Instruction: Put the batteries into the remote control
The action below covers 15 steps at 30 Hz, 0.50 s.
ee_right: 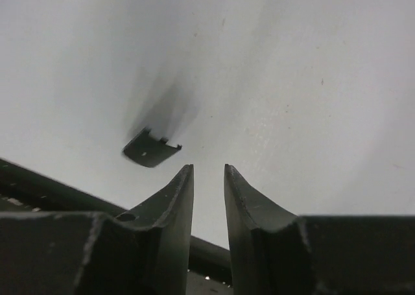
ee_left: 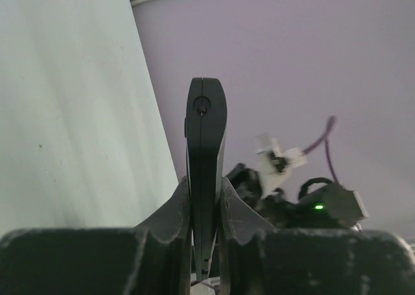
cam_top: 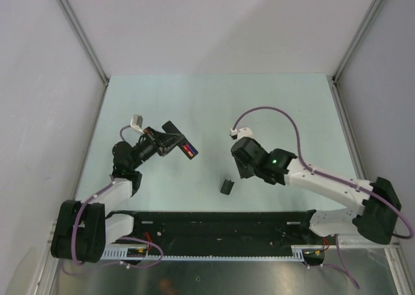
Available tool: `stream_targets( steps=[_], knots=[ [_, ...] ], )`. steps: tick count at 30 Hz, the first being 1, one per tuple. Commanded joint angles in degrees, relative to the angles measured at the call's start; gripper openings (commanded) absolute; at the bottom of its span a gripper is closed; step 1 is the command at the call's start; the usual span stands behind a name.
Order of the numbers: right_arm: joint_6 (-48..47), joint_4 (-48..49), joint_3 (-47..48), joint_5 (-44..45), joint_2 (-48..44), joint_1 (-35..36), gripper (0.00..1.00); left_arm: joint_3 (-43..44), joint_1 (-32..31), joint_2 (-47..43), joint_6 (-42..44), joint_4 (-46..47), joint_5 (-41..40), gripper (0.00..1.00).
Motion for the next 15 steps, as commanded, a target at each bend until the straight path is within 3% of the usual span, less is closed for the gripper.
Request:
stream_targets(
  steps=[1,9,15],
  knots=[
    [-1.25,-5.38,5.59,0.88,-6.23,1.03,0.29,2.43,-3.88,2.26,4.00,2.08,-2.04,0.00],
    [0.85,-3.90,2.88,-1.91,-4.21,1.03,0.37,1.46,-5.47,1.65,3.92,2.08,-5.48,0.00],
    [5.96,1.99,-1.16,-1.68,0.88,7.87,0.50,0.32,-4.94,-2.92,3.74,1.73,-5.92,0.00]
  ],
)
